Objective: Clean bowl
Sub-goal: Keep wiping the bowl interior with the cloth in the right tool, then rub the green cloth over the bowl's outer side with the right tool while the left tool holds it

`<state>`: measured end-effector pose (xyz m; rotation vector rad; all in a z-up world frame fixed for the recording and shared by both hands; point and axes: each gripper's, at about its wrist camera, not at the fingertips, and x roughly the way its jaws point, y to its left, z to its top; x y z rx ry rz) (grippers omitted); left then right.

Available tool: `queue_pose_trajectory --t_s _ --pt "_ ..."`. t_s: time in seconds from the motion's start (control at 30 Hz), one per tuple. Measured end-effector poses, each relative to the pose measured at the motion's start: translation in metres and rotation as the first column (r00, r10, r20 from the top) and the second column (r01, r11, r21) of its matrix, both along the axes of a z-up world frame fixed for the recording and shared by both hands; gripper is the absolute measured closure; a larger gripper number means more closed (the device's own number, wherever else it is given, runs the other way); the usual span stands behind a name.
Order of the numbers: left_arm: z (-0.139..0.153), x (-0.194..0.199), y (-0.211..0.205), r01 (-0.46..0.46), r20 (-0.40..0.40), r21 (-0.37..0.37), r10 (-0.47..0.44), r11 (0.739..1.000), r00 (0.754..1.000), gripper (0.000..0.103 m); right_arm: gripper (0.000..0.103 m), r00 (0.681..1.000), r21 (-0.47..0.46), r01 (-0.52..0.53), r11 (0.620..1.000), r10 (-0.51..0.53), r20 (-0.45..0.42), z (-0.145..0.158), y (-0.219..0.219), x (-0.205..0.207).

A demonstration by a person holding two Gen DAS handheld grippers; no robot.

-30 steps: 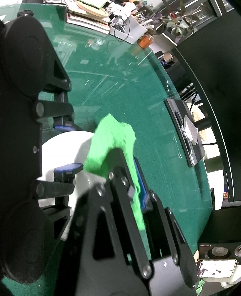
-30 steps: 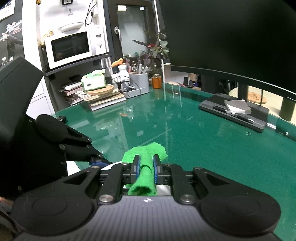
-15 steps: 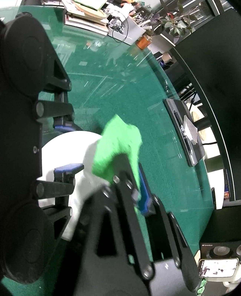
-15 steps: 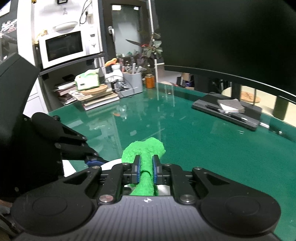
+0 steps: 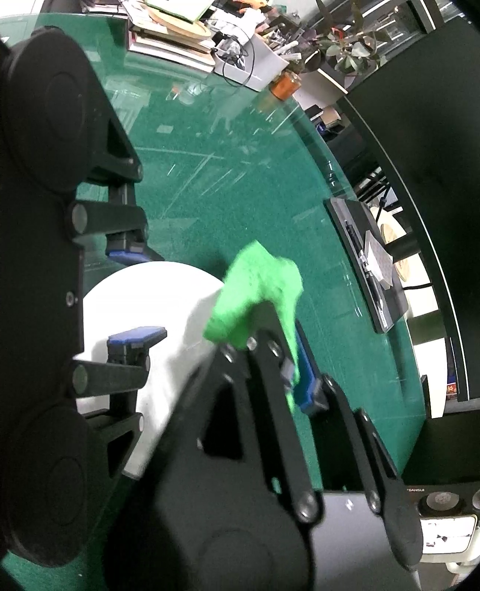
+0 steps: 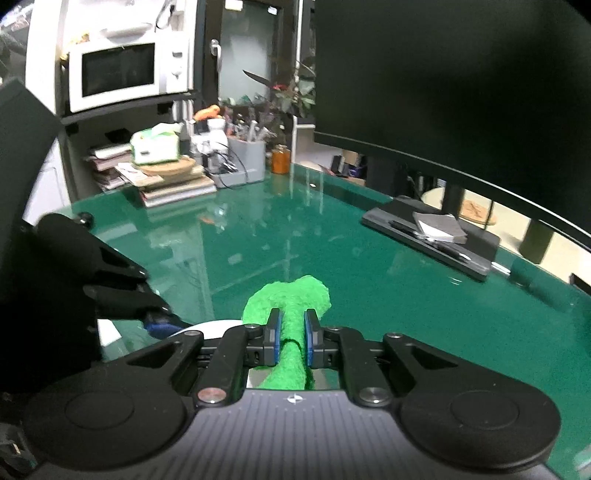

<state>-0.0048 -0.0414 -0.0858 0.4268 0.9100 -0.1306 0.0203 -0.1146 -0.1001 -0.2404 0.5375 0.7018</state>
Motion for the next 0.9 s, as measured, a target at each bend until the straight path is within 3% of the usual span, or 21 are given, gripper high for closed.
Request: queue_pose_trajectory --t_s 0.2,0.33,0.43,0.5,0.73,0.77,0.8,0.83,0.9 --pt "-0.001 0.000 -0.001 -0.008 0.005 0.002 0.008 1.000 1.000 0.070 0.091 1.000 -0.016 0.011 1.000 -0.011 0.003 0.001 0.000 -0.001" --pt "0.004 0.003 0.007 -0.033 -0.035 -0.050 0.031 0.998 0.999 0.071 0.091 1.000 0.003 0.012 1.000 -0.012 -0.012 0.001 0.002 0.002" --pt "0.012 0.008 0.019 -0.049 -0.042 -0.105 0.045 0.993 0.998 0.067 0.091 0.999 0.031 0.042 0.999 -0.041 -0.036 0.004 -0.006 0.003" --pt "0.015 0.015 0.024 -0.043 -0.053 -0.127 0.037 0.991 0.998 0.057 0.091 0.998 0.037 0.058 0.998 -0.057 -0.041 0.004 -0.013 0.003" --pt "0.007 0.045 0.014 0.077 -0.125 -0.060 -0.084 0.995 0.989 0.052 0.091 0.992 0.082 0.117 0.990 -0.112 -0.061 0.005 -0.030 -0.006" --pt "0.007 0.048 0.013 0.086 -0.129 -0.058 -0.093 0.995 0.987 0.053 0.091 0.991 0.084 0.120 0.989 -0.115 -0.063 0.005 -0.031 -0.007" --pt "0.007 0.050 0.012 0.094 -0.136 -0.063 -0.102 0.994 0.985 0.064 0.091 0.990 0.092 0.129 0.987 -0.123 -0.069 0.005 -0.033 -0.009" --pt "0.007 0.052 0.011 0.101 -0.144 -0.070 -0.110 0.992 0.983 0.069 0.091 0.989 0.095 0.133 0.987 -0.126 -0.072 0.004 -0.035 -0.010" --pt "0.007 0.052 0.011 0.086 -0.142 -0.069 -0.095 0.994 0.985 0.075 0.091 0.988 0.092 0.140 0.986 -0.133 -0.080 0.001 -0.036 -0.014"
